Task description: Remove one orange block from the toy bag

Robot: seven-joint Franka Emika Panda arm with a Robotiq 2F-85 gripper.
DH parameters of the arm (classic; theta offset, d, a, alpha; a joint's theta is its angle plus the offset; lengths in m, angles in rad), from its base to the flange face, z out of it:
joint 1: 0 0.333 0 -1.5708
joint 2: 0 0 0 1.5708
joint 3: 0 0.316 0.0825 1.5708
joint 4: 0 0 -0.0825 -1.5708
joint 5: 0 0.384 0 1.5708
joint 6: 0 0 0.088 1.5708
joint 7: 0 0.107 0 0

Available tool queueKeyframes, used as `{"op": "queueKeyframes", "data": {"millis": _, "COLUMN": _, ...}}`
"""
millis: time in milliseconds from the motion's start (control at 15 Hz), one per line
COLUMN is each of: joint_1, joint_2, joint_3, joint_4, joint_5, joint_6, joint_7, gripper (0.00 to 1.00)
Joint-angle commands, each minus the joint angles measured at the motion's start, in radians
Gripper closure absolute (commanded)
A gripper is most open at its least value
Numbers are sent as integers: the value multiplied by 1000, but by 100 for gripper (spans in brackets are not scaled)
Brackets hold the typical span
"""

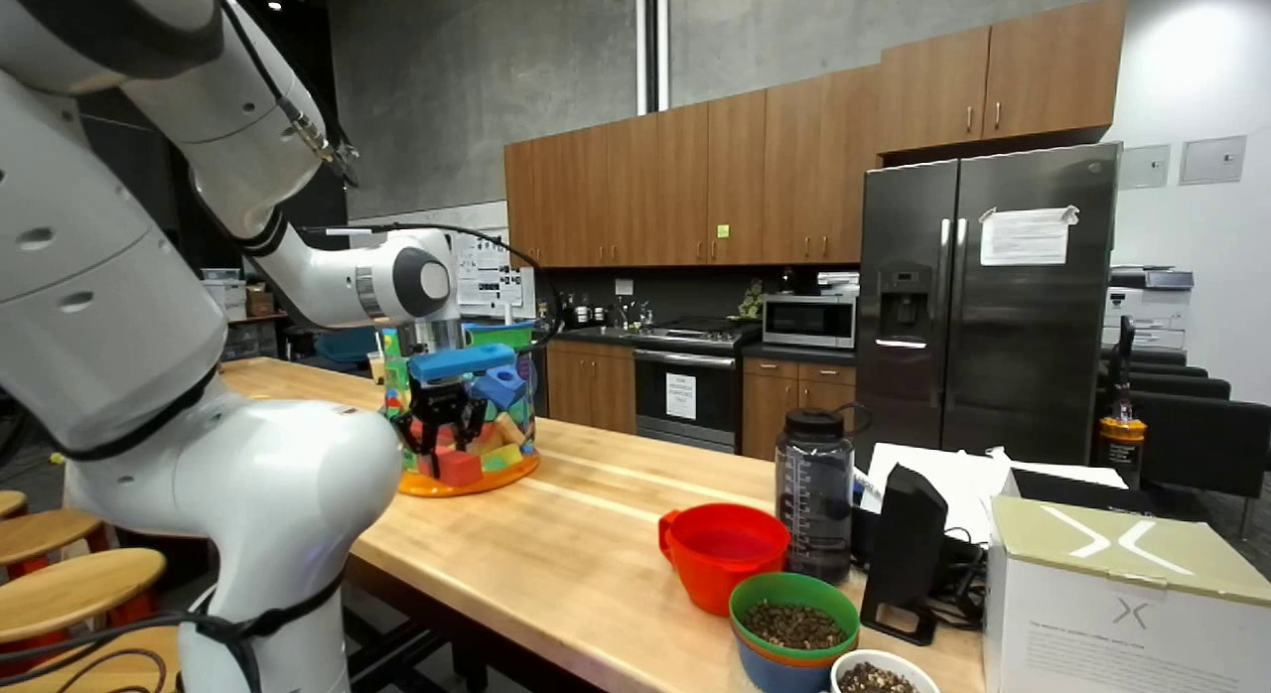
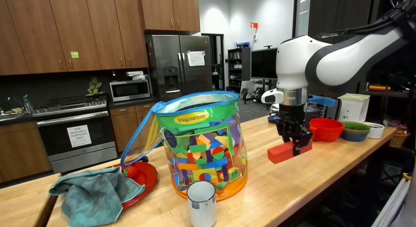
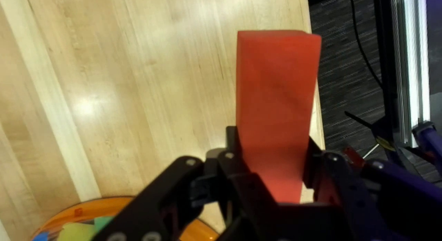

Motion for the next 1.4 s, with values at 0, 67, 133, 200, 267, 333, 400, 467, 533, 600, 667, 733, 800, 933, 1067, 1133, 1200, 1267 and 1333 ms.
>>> {"op": "queueKeyframes", "data": {"millis": 0, "joint_1": 50, "joint_2": 68, "joint_3": 28, "joint_4": 2, "joint_5": 3, "joint_6": 50, "joint_7": -1, "gripper": 84}}
{"op": "queueKeyframes", "data": {"millis": 67, "joint_1": 57, "joint_2": 81, "joint_3": 35, "joint_4": 2, "joint_5": 1, "joint_6": 60, "joint_7": -2, "gripper": 84}}
{"op": "queueKeyframes", "data": {"millis": 133, "joint_1": 60, "joint_2": 94, "joint_3": 44, "joint_4": 2, "joint_5": -8, "joint_6": 73, "joint_7": 2, "gripper": 84}}
{"op": "queueKeyframes", "data": {"millis": 200, "joint_1": 63, "joint_2": 104, "joint_3": 51, "joint_4": 2, "joint_5": -12, "joint_6": 84, "joint_7": 1, "gripper": 84}}
{"op": "queueKeyframes", "data": {"millis": 267, "joint_1": 60, "joint_2": 112, "joint_3": 57, "joint_4": 2, "joint_5": -20, "joint_6": 94, "joint_7": 2, "gripper": 84}}
{"op": "queueKeyframes", "data": {"millis": 333, "joint_1": 54, "joint_2": 120, "joint_3": 64, "joint_4": 2, "joint_5": -32, "joint_6": 105, "joint_7": 7, "gripper": 84}}
{"op": "queueKeyframes", "data": {"millis": 400, "joint_1": 46, "joint_2": 126, "joint_3": 66, "joint_4": 3, "joint_5": -47, "joint_6": 111, "joint_7": 7, "gripper": 84}}
{"op": "queueKeyframes", "data": {"millis": 467, "joint_1": 33, "joint_2": 129, "joint_3": 65, "joint_4": 3, "joint_5": -64, "joint_6": 110, "joint_7": 10, "gripper": 84}}
{"op": "queueKeyframes", "data": {"millis": 533, "joint_1": 21, "joint_2": 131, "joint_3": 63, "joint_4": 3, "joint_5": -85, "joint_6": 108, "joint_7": 15, "gripper": 84}}
{"op": "queueKeyframes", "data": {"millis": 600, "joint_1": 3, "joint_2": 130, "joint_3": 60, "joint_4": 3, "joint_5": -110, "joint_6": 103, "joint_7": 24, "gripper": 84}}
{"op": "queueKeyframes", "data": {"millis": 667, "joint_1": -15, "joint_2": 129, "joint_3": 58, "joint_4": 4, "joint_5": -133, "joint_6": 99, "joint_7": 35, "gripper": 84}}
{"op": "queueKeyframes", "data": {"millis": 733, "joint_1": -34, "joint_2": 129, "joint_3": 55, "joint_4": 4, "joint_5": -155, "joint_6": 98, "joint_7": 47, "gripper": 84}}
{"op": "queueKeyframes", "data": {"millis": 800, "joint_1": -47, "joint_2": 128, "joint_3": 49, "joint_4": 4, "joint_5": -164, "joint_6": 91, "joint_7": 58, "gripper": 84}}
{"op": "queueKeyframes", "data": {"millis": 933, "joint_1": -68, "joint_2": 129, "joint_3": 45, "joint_4": 5, "joint_5": -180, "joint_6": 90, "joint_7": 75, "gripper": 84}}
{"op": "queueKeyframes", "data": {"millis": 1067, "joint_1": -84, "joint_2": 133, "joint_3": 46, "joint_4": 5, "joint_5": -196, "joint_6": 87, "joint_7": 88, "gripper": 84}}
{"op": "queueKeyframes", "data": {"millis": 1133, "joint_1": -89, "joint_2": 136, "joint_3": 46, "joint_4": 5, "joint_5": -205, "joint_6": 87, "joint_7": 95, "gripper": 84}}
{"op": "queueKeyframes", "data": {"millis": 1200, "joint_1": -92, "joint_2": 137, "joint_3": 49, "joint_4": 5, "joint_5": -215, "joint_6": 82, "joint_7": 102, "gripper": 84}}
{"op": "queueKeyframes", "data": {"millis": 1267, "joint_1": -98, "joint_2": 138, "joint_3": 58, "joint_4": 5, "joint_5": -240, "joint_6": 72, "joint_7": 115, "gripper": 84}}
{"op": "queueKeyframes", "data": {"millis": 1333, "joint_1": -102, "joint_2": 140, "joint_3": 65, "joint_4": 4, "joint_5": -265, "joint_6": 64, "joint_7": 128, "gripper": 84}}
